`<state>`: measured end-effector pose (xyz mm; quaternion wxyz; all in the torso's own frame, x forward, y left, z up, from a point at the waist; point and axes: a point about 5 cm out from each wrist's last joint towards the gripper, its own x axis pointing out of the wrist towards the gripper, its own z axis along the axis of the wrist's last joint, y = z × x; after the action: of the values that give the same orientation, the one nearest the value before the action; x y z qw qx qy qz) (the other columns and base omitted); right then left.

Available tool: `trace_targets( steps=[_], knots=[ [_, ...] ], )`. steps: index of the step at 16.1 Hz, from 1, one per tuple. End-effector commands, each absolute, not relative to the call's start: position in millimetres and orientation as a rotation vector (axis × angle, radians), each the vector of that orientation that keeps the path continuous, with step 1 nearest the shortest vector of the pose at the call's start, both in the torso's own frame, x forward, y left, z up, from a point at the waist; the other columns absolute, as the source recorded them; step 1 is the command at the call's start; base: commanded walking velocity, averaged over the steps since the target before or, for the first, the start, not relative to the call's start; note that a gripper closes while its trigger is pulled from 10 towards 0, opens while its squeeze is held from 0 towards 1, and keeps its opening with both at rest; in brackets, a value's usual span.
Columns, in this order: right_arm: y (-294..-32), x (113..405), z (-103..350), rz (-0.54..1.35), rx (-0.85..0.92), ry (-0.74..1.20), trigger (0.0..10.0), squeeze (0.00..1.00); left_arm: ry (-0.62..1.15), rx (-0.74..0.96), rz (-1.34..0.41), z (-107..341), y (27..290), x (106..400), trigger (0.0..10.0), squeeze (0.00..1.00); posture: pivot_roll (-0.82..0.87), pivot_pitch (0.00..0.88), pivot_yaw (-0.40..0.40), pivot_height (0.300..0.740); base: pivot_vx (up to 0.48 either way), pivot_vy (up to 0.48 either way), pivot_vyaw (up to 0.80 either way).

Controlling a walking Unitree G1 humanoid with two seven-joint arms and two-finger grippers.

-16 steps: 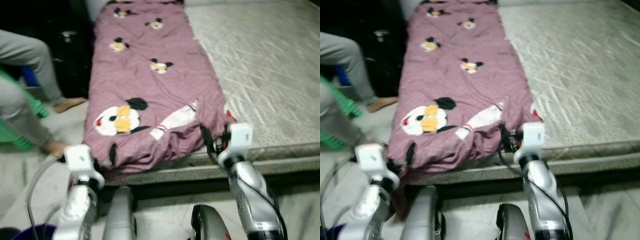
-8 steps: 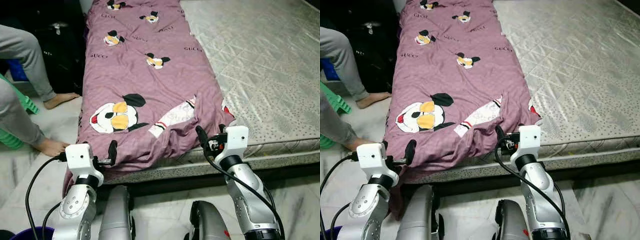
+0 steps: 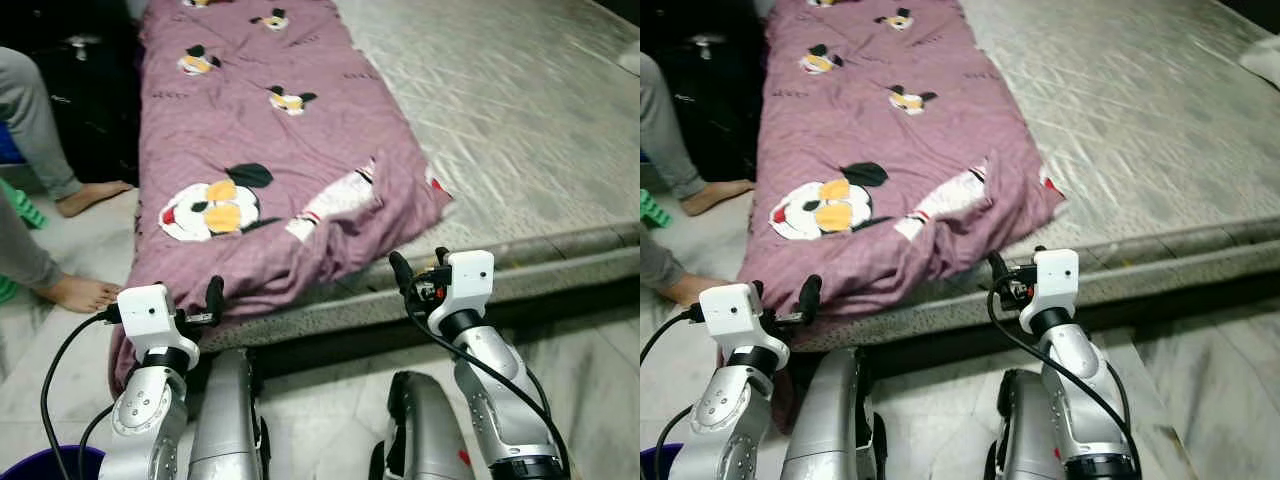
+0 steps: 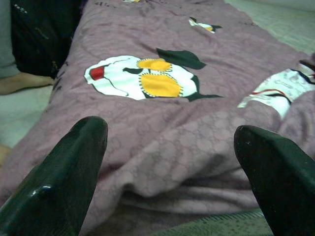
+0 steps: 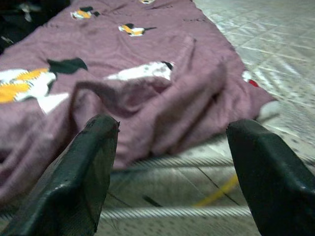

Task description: Clean up the room

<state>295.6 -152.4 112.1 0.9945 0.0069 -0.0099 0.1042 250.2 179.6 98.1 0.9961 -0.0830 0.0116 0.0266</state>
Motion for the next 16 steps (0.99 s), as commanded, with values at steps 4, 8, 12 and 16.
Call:
trace_targets(
  steps=[4, 8, 12, 16],
  knots=[
    [-150.8, 296.0, 112.3, 0.216, 0.005, -0.03, 10.0, 0.0, 0.01, -0.173, 0.046, 100.4, 179.3, 248.1, 10.0, 0.0, 0.07, 0.213, 0.007, 0.528, 0.0, 0.0, 0.37],
    [-149.2, 296.6, 112.3, 0.221, -0.003, -0.035, 10.0, 0.0, 0.007, -0.176, 0.038, 100.9, 178.3, 249.6, 10.0, 0.0, 0.07, 0.21, 0.007, 0.528, 0.062, 0.0, 0.21],
    [-151.0, 297.5, 111.9, 0.212, 0.001, -0.035, 10.0, 0.0, 0.002, -0.18, 0.027, 101.4, 176.6, 250.8, 10.0, 0.0, 0.06, 0.208, 0.007, 0.528, 0.289, 0.0, 0.11],
    [-151.4, 297.9, 111.6, 0.212, 0.0, -0.034, 10.0, 0.0, 0.001, -0.182, 0.022, 101.4, 175.4, 251.4, 10.0, 0.0, 0.06, 0.208, 0.006, 0.528, 0.324, 0.0, 0.0]
  ],
)
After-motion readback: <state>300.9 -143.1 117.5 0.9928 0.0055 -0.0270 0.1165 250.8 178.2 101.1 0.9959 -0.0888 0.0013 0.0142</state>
